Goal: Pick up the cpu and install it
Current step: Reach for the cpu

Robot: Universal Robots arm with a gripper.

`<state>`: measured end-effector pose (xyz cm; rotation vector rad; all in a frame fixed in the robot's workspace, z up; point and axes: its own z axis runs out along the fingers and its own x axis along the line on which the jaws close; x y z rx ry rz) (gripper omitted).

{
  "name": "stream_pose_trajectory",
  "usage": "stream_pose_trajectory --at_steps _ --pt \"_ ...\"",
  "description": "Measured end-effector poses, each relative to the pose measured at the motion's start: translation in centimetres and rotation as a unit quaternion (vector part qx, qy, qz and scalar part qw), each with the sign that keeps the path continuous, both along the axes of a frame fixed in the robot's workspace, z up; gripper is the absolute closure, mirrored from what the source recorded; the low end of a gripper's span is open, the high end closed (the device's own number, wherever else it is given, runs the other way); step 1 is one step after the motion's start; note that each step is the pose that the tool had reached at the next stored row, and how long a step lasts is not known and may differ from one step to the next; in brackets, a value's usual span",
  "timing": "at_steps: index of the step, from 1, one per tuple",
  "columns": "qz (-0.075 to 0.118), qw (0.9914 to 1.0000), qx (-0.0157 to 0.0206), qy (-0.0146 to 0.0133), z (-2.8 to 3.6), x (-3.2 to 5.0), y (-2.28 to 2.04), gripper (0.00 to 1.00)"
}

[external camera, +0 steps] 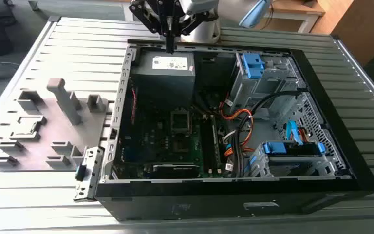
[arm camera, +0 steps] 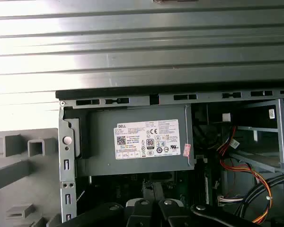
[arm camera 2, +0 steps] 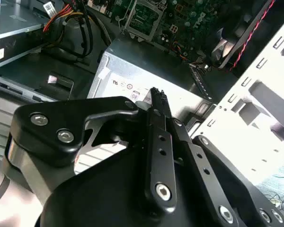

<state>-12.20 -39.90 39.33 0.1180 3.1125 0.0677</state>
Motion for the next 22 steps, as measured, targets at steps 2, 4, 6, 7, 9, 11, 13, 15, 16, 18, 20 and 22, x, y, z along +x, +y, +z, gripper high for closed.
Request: stream_pose_trajectory --at_steps 2,4,6,7,9,11,13,15,16,18,20,22 --pt "0.000 1.00000 0.0000 0.0000 0.00 0.00 0.00 0.89" --pt "0.000 1.00000 0.0000 0.0000 0.00 -0.03 0.00 0.89" --pt "0.000 1.00000 0.0000 0.0000 0.00 -0.08 0.00 0.89" --pt "0.000 1.00000 0.0000 0.0000 0.00 -0.12 0.00 0.89" --pt "0.000 1.00000 0.0000 0.0000 0.00 -0.18 0.00 0.89" --pt "0.000 1.00000 0.0000 0.0000 0.00 -0.21 0.00 0.89" --pt "0.000 1.00000 0.0000 0.0000 0.00 -0.24 0.00 0.89" --pt "0.000 1.00000 0.0000 0.0000 0.00 -0.27 0.00 0.89" --pt "0.000 1.00000 0.0000 0.0000 0.00 -0.30 0.00 0.89" --pt "0.000 1.00000 0.0000 0.0000 0.00 -0.35 0.00 0.89" --pt "0.000 1.00000 0.0000 0.0000 0.00 -0.42 0.00 0.89" --pt "0.000 1.00000 0.0000 0.0000 0.00 -0.46 0.00 0.89"
